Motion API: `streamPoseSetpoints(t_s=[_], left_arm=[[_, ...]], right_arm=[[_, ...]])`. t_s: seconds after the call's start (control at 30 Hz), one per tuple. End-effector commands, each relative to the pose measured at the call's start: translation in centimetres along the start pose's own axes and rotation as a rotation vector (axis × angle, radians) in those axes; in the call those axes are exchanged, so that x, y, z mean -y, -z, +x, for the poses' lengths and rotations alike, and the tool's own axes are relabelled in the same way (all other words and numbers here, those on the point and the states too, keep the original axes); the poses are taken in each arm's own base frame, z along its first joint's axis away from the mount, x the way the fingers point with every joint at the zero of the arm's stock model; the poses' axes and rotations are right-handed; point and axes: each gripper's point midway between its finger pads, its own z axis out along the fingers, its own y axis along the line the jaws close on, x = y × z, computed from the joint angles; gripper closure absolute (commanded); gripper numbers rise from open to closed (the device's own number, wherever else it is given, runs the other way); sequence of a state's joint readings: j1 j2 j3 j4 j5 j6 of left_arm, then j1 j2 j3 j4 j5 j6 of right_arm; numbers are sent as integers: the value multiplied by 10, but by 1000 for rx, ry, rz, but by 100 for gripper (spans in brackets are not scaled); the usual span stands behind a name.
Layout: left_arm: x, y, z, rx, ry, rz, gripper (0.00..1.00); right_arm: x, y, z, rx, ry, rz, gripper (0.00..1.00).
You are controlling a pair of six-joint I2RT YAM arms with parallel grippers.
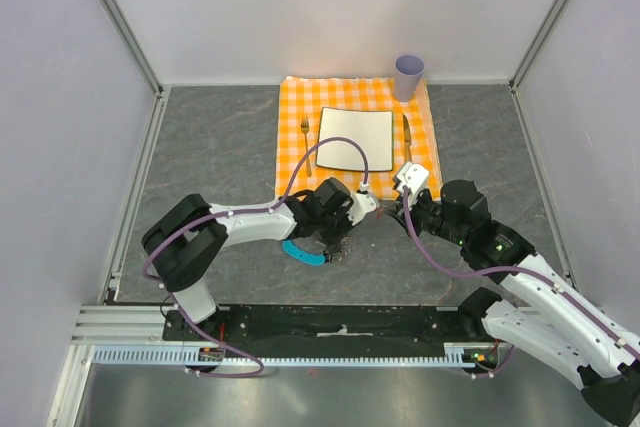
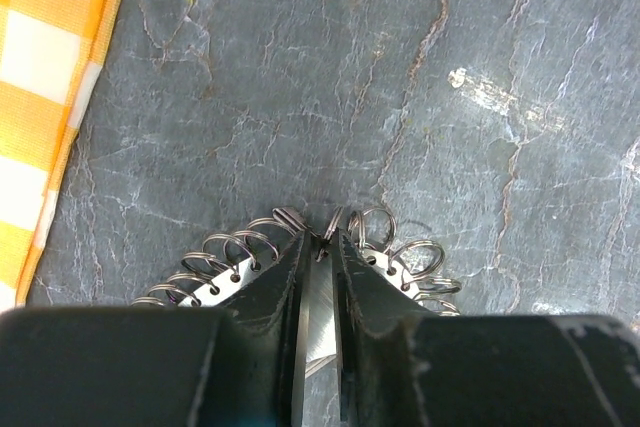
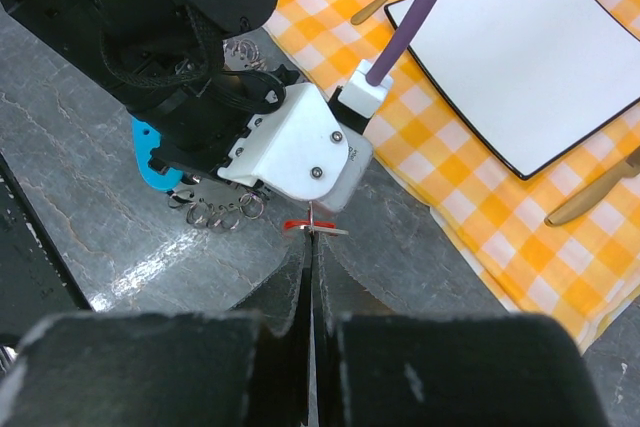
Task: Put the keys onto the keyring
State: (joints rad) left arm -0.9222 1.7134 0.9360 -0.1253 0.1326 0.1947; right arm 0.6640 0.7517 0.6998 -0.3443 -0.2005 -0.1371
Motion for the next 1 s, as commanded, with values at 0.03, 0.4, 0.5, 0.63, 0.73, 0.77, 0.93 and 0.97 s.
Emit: streamPoseSetpoints(t_s=[0.03, 0.4, 0.5, 0.63, 0.73, 0.77, 0.93, 0.97], left_arm=[[6, 9, -12, 52, 29, 15, 80], [8, 9, -8, 47, 37, 23, 79], [7, 7, -7, 47, 41, 20, 77], [5, 5, -3, 36, 45, 4, 77], [2, 7, -5, 45, 47, -13, 75], [2, 9, -6, 47, 48, -16, 75], [-2, 13, -8, 63, 54, -42, 74], [-2, 13, -8, 64, 54, -45, 75]], right_arm=[[1, 0, -11, 49, 0, 6, 100], [-1, 0, -12, 50, 0, 0, 100], [-1, 0, -12, 51, -1, -3, 100], [-1, 0, -11, 49, -3, -3, 100], [-1, -1, -11, 46, -4, -5, 100], [-1, -1, -11, 48, -2, -5, 100], [-1, -1, -12, 51, -3, -6, 100], [-2, -1, -12, 49, -3, -6, 100]])
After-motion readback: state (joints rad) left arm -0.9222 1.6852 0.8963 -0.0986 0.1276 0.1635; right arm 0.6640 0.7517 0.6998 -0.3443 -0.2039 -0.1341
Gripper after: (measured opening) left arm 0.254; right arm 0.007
